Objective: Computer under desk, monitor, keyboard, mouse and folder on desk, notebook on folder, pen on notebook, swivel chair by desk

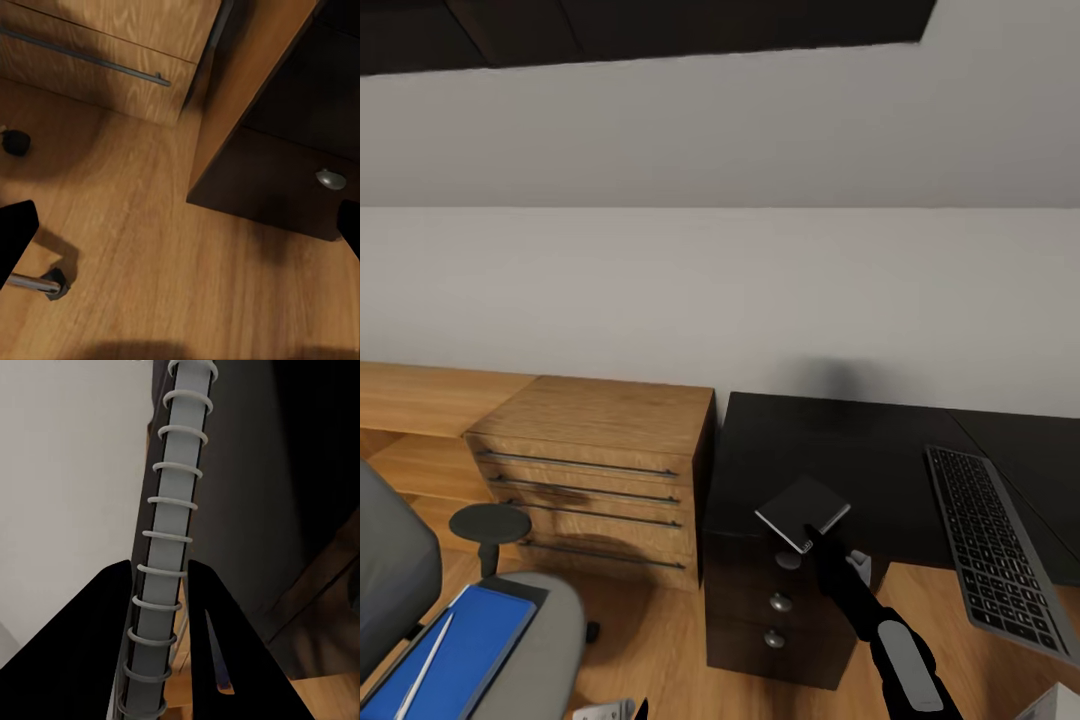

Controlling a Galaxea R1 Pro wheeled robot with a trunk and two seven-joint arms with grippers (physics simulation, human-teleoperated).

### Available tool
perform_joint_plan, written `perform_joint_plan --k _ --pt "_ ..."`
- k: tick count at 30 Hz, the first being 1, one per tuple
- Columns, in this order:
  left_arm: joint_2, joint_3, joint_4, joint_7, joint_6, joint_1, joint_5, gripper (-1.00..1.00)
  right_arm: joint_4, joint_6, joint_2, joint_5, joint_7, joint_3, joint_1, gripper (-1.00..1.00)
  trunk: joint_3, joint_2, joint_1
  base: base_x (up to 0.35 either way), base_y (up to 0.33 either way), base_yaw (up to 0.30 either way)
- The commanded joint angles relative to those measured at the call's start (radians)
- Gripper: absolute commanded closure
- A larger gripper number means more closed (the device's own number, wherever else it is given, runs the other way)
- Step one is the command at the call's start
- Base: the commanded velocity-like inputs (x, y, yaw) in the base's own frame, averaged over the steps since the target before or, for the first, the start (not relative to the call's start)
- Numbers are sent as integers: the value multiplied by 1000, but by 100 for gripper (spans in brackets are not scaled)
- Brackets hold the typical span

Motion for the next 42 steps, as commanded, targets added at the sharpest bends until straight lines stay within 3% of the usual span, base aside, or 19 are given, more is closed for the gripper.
perform_joint_plan --k 1,28,29,42 --pt "0 0 0 -5 -2 0 10 -100 0 9 1 -6 0 -4 -1 100 -1 0 0 146 0 0" --pt "0 0 0 -5 -1 0 10 -100 0 6 -1 -1 -8 0 -1 100 -1 0 0 18 0 0" --pt "0 0 0 -5 -1 0 10 -100 0 6 -1 -1 -8 0 -1 -100 -1 0 0 0 0 0" --pt "0 0 2 -5 -1 0 12 -100 0 4 -1 0 -27 0 -1 -100 -1 0 0 0 0 0"
